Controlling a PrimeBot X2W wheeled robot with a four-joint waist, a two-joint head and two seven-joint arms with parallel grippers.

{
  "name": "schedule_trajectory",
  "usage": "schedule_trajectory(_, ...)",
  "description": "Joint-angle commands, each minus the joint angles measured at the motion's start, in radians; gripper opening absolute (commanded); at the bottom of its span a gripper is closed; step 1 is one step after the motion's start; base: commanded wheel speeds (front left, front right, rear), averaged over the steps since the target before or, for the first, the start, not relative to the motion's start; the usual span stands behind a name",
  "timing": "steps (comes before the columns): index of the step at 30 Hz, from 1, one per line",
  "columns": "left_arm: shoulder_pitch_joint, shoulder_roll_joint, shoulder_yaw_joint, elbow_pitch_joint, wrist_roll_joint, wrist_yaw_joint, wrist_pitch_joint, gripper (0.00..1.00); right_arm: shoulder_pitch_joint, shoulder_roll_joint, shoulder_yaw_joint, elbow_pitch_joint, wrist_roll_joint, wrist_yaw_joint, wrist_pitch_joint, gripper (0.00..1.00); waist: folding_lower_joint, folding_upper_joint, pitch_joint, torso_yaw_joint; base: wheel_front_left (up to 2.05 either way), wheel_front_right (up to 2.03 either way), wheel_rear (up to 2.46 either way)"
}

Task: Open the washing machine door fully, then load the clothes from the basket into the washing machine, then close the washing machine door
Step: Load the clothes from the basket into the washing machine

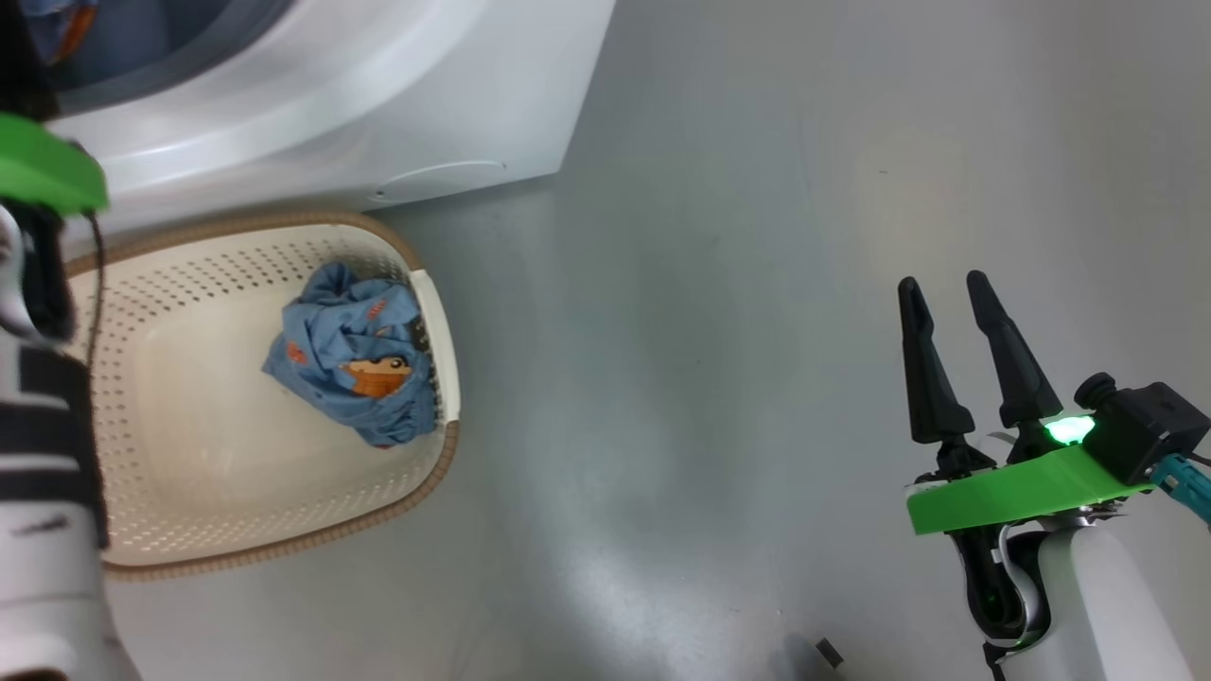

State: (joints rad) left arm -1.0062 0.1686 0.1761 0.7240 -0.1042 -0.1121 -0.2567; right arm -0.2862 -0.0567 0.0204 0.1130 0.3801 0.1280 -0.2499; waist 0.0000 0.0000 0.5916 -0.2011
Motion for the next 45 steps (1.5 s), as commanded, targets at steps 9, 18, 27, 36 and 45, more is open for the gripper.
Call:
schedule_trajectory(9,0.242,-0.024,0.047,-0.185,-0.003,-0.011,-0.005,1.00,0.032,-0.033,0.012,-0.023,-0.004,0.003,-0.012,1.00,0.0000,0.0000,-0.035,0.037,0.00,0.00,0.00)
schedule_trajectory(18,0.472,-0.066,0.049,-0.339,-0.003,-0.016,-0.005,1.00,0.063,-0.057,0.009,-0.022,-0.012,0.003,-0.012,1.00,0.0000,0.0000,-0.078,0.061,0.00,0.00,0.00)
schedule_trajectory(27,0.700,-0.102,0.070,-0.513,-0.022,-0.017,-0.005,1.00,0.090,-0.074,0.013,-0.015,-0.008,0.003,-0.012,1.00,0.0000,0.0000,-0.112,0.066,0.00,0.00,0.00)
schedule_trajectory(36,0.841,-0.116,0.065,-0.653,-0.036,0.010,-0.005,1.00,0.096,-0.081,0.017,-0.012,-0.006,0.003,-0.012,1.00,0.0000,0.0000,-0.132,0.058,0.00,0.00,0.00)
schedule_trajectory(45,0.809,-0.118,0.049,-0.655,-0.044,0.019,-0.005,1.00,0.091,-0.080,0.006,-0.014,-0.005,0.003,-0.012,1.00,0.0000,0.0000,-0.121,0.064,0.00,0.00,0.00)
